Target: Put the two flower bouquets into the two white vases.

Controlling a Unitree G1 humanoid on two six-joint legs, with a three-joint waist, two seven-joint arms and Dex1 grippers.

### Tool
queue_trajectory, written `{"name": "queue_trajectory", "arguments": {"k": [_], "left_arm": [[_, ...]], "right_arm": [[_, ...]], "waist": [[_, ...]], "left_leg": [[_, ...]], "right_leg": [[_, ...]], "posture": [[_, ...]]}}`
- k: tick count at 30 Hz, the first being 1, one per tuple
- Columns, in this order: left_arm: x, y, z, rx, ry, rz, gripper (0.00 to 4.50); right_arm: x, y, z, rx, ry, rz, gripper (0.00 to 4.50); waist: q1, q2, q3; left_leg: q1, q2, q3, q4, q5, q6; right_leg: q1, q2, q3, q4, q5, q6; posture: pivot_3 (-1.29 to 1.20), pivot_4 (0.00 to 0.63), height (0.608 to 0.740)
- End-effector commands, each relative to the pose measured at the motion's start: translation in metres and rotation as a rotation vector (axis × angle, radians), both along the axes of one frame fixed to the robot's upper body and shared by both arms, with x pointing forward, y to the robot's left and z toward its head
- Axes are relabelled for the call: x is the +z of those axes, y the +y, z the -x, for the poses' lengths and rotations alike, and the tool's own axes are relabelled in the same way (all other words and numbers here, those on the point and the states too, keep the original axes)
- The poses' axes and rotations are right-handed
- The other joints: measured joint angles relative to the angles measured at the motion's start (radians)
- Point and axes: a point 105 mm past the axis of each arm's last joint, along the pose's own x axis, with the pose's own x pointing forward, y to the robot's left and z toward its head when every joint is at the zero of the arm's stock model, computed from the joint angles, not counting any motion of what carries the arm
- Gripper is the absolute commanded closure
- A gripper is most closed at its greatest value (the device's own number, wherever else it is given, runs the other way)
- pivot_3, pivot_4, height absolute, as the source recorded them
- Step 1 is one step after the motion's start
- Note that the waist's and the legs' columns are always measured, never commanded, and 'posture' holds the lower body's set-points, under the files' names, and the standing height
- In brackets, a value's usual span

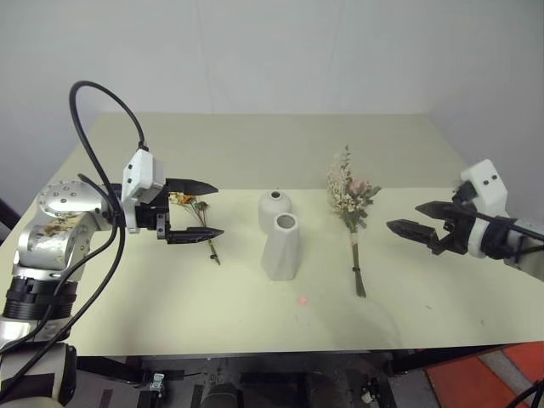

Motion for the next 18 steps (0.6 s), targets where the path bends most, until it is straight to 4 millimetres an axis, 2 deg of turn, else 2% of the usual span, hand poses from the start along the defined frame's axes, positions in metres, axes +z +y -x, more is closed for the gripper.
{"name": "queue_trajectory", "arguments": {"k": [1, 6, 9, 18], "left_arm": [[0.009, -0.002, 0.001, -0.016, -0.048, -0.004, 0.0], [0.009, -0.003, 0.002, -0.014, -0.05, -0.001, 0.0], [0.009, -0.004, 0.003, -0.013, -0.053, 0.003, 0.0], [0.004, -0.003, 0.007, 0.005, -0.05, 0.023, 0.0]], "right_arm": [[-0.001, 0.008, -0.011, -0.058, 0.106, -0.05, 0.02], [-0.013, 0.019, -0.031, -0.111, 0.242, -0.078, 0.02], [-0.028, 0.021, -0.042, -0.149, 0.311, -0.053, 0.02], [-0.062, 0.041, -0.061, -0.127, 0.421, -0.007, 0.02]], "waist": [[-0.003, 0.0, 0.0], [-0.001, 0.0, 0.0], [0.003, 0.0, 0.0], [0.002, 0.001, 0.0]], "left_leg": [[0.0, 0.0, 0.0, 0.0, 0.0, 0.0], [-0.002, 0.0, -0.001, 0.0, 0.0, 0.0], [-0.012, 0.0, -0.001, 0.002, 0.0, 0.0], [-0.025, -0.001, -0.001, 0.002, 0.0, 0.0]], "right_leg": [[0.0, 0.0, 0.0, 0.0, 0.0, 0.0], [-0.002, 0.001, -0.001, 0.0, 0.001, -0.001], [-0.013, 0.0, -0.001, 0.002, 0.003, -0.001], [-0.022, -0.001, -0.002, 0.002, 0.005, 0.0]], "posture": [[0.0, 0.15, 0.74], [0.0, 0.15, 0.74], [0.0, 0.15, 0.74], [0.0, 0.15, 0.74]]}}
